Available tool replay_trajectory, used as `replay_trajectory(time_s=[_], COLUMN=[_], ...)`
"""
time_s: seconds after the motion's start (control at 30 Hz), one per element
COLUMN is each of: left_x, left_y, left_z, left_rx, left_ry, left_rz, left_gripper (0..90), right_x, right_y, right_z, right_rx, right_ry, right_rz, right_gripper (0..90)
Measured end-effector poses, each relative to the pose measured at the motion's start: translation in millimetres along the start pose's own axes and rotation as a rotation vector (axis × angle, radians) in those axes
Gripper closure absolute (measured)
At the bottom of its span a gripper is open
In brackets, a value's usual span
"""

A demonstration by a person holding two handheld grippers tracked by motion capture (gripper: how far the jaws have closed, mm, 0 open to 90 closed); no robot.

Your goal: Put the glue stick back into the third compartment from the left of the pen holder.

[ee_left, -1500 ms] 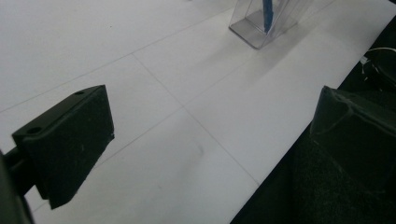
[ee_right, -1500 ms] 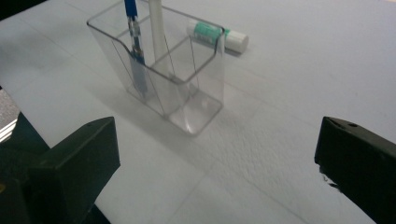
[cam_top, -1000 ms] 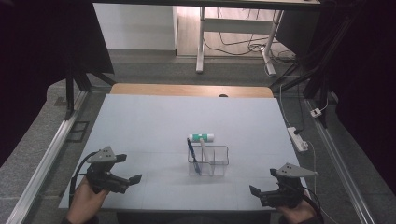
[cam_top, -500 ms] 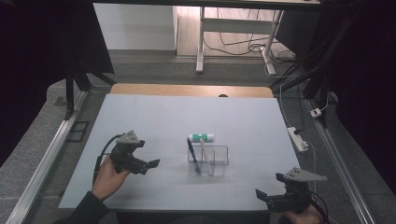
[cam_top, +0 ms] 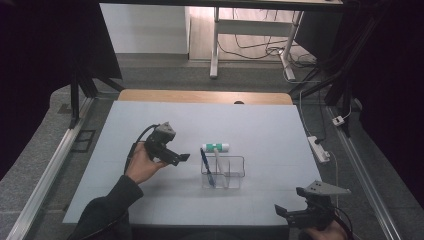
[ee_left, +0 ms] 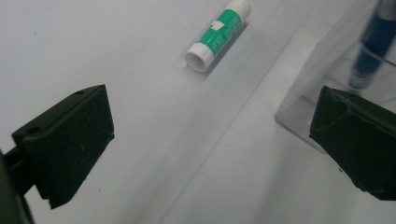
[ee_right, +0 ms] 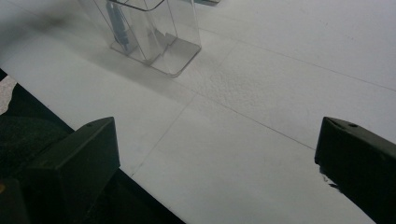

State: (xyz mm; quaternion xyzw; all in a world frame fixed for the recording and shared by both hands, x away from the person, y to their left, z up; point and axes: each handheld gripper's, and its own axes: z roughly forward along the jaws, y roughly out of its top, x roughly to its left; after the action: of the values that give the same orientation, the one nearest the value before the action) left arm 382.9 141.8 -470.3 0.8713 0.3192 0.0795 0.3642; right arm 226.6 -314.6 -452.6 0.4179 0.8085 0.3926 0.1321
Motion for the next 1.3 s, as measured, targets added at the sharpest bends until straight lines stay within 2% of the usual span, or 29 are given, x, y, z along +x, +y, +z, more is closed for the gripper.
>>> replay_trajectory(time_s=[0.07, 0.27, 0.4, 0.63, 0.7, 0.9, 1.07, 1.17, 1.23, 1.3], left_x=[4.0, 16.5, 19.5, 20.5, 20.1, 15.4, 11.6, 8.3, 5.7, 3.6], left_y=[8.1, 29.2, 44.1, 68.1, 72.6, 81.9, 84.3, 86.3, 87.6, 88.7], left_z=[7.7, 26.4, 36.4, 57.3, 63.9, 83.0, 95.6, 102.1, 105.3, 108.3], left_rx=[0.025, 0.044, 0.071, 0.109, 0.115, 0.153, 0.18, 0.202, 0.2, 0.21], left_ry=[0.012, -0.01, -0.019, -0.052, -0.071, -0.084, -0.106, -0.109, -0.132, -0.151], left_rz=[0.017, 0.035, 0.07, 0.098, 0.103, 0.144, 0.177, 0.21, 0.218, 0.227], left_gripper=[0.0, 0.0, 1.7, 6.8, 7.0, 10.0, 17.1, 24.8, 34.4, 39.5], right_x=[-0.5, -0.6, -0.6, -1.2, -1.4, -1.9, -2.6, -2.7, -3.0, -3.1], right_y=[-0.1, -0.1, -0.1, -0.3, -0.4, -0.6, -0.7, -0.7, -0.7, -0.8], right_z=[0.1, 0.4, 0.9, 1.0, 1.0, 0.6, 0.8, 0.6, 0.6, 0.6], right_rx=[0.0, 0.005, 0.011, 0.013, 0.012, 0.012, 0.013, 0.013, 0.013, 0.013], right_ry=[0.005, 0.01, 0.014, 0.022, 0.023, 0.034, 0.039, 0.041, 0.043, 0.045], right_rz=[0.004, 0.006, 0.001, 0.002, 0.005, 0.013, 0.012, 0.012, 0.012, 0.012], right_gripper=[0.0, 0.0, 0.0, 0.0, 0.0, 0.0, 0.0, 0.0, 0.0, 0.0])
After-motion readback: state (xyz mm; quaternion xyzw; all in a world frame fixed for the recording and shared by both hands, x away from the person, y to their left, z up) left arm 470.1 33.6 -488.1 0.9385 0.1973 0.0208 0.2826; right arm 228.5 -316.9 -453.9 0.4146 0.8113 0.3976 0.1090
